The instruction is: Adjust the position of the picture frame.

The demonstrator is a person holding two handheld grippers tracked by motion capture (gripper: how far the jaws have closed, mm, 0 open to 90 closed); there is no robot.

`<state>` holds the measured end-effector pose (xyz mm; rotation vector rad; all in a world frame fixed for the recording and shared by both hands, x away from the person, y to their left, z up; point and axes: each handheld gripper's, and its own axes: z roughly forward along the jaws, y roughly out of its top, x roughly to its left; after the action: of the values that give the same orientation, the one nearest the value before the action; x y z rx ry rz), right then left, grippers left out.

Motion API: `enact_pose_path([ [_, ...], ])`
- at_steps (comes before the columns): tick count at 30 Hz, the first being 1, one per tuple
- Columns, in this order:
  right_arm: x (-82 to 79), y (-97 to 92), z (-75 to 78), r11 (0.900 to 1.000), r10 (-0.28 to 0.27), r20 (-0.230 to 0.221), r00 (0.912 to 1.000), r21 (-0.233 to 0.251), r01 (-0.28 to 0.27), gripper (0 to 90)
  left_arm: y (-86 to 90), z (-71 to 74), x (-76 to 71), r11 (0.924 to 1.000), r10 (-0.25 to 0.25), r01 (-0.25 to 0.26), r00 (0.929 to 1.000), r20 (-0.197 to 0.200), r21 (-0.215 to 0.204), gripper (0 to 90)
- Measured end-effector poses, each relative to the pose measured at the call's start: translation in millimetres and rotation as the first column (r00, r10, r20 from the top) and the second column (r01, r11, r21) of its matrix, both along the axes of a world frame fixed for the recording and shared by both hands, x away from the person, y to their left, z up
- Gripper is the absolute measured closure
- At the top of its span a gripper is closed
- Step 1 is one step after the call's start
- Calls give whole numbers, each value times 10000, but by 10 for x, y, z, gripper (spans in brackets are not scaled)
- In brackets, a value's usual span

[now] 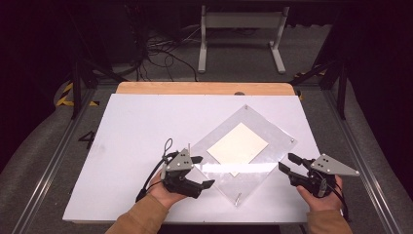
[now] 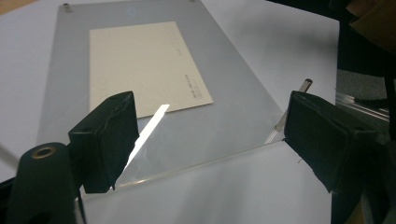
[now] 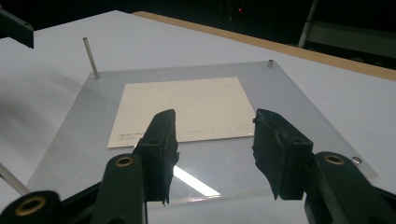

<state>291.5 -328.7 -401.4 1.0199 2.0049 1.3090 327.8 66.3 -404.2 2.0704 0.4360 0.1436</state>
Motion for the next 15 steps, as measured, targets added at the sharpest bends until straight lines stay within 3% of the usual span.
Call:
enact_pose_path([
  [6, -71, -64, -11, 9998, -179, -69, 9998, 35, 179, 488, -238, -57, -16, 9982, -596, 597, 9979, -267, 34, 177],
  [11, -131, -121, -20, 9994, -321, -130, 9994, 100, 323, 485, -476, -145, -41, 9939, -1026, 1042, 9936, -463, 348, 166],
  [15, -150, -140, -28, 9992, -370, -205, 9991, 146, 373, 482, -617, -245, -41, 9880, -1487, 1520, 9837, -1010, 264, 146],
])
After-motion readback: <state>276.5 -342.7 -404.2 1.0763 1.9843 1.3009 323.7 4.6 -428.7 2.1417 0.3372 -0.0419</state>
